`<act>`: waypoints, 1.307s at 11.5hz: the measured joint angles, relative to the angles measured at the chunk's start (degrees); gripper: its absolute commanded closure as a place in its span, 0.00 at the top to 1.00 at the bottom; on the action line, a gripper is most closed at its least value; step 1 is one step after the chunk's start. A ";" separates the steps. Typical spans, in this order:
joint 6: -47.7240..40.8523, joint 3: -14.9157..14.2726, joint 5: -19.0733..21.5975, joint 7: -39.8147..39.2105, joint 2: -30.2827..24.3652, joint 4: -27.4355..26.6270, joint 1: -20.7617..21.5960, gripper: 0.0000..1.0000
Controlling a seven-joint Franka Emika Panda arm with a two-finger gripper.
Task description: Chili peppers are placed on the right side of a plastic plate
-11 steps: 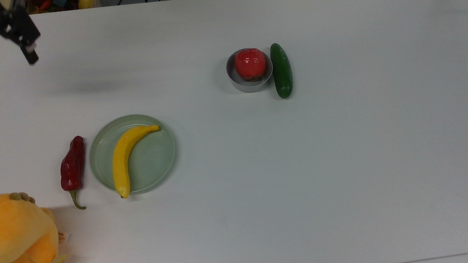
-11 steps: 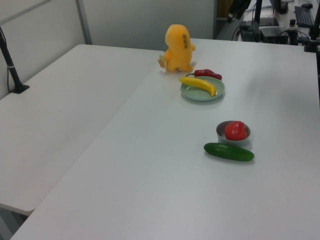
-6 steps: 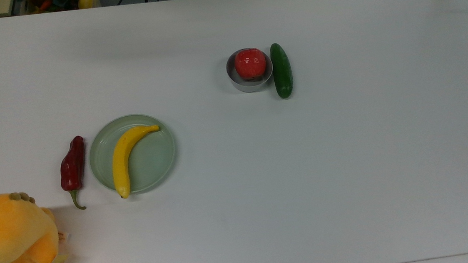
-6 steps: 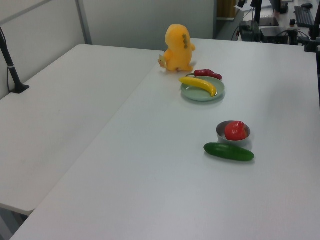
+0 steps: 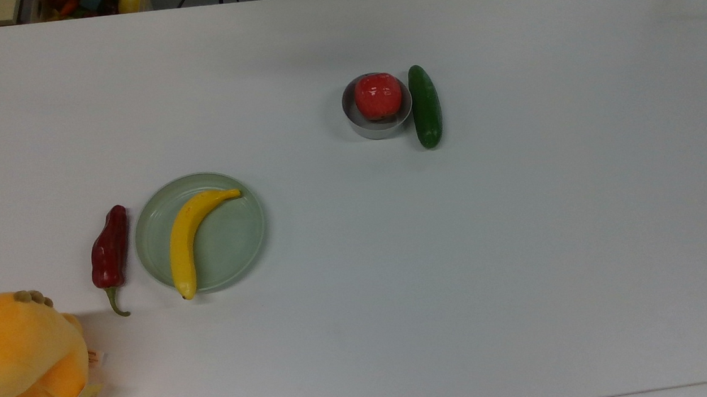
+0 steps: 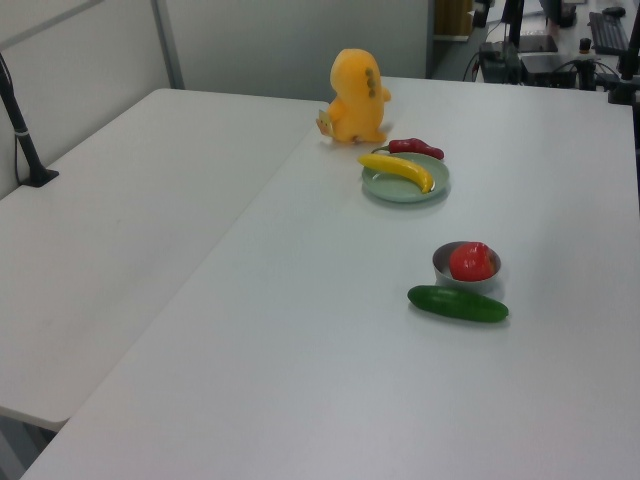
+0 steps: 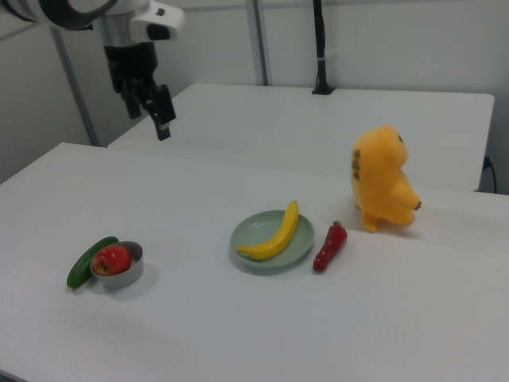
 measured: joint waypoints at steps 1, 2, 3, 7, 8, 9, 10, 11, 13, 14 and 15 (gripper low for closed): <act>-0.08 0.61 -1.10 1.02 -0.03 -0.56 2.01 1.00; -0.08 0.82 -1.54 1.15 -0.26 -1.72 4.14 1.00; -0.08 0.86 -1.92 1.16 -0.49 -2.93 5.98 1.00; 1.32 0.75 -3.64 -5.19 -1.63 -7.15 9.88 1.00; 3.93 -0.22 -3.69 -6.89 -1.80 -8.31 10.45 1.00; 5.68 -2.05 -3.71 -8.63 -1.83 -9.00 11.56 1.00; 6.84 -4.04 -3.73 -12.13 -1.83 -9.24 12.55 1.00; 7.56 -5.41 -3.77 -15.51 -1.83 -9.29 12.84 1.00; 8.90 -7.51 -5.47 -18.74 -1.83 -9.32 12.87 1.00; 9.30 -8.25 -5.65 -19.34 -1.83 -9.32 12.88 1.00; 9.45 -8.52 -5.66 -19.40 -1.84 -9.32 12.88 1.00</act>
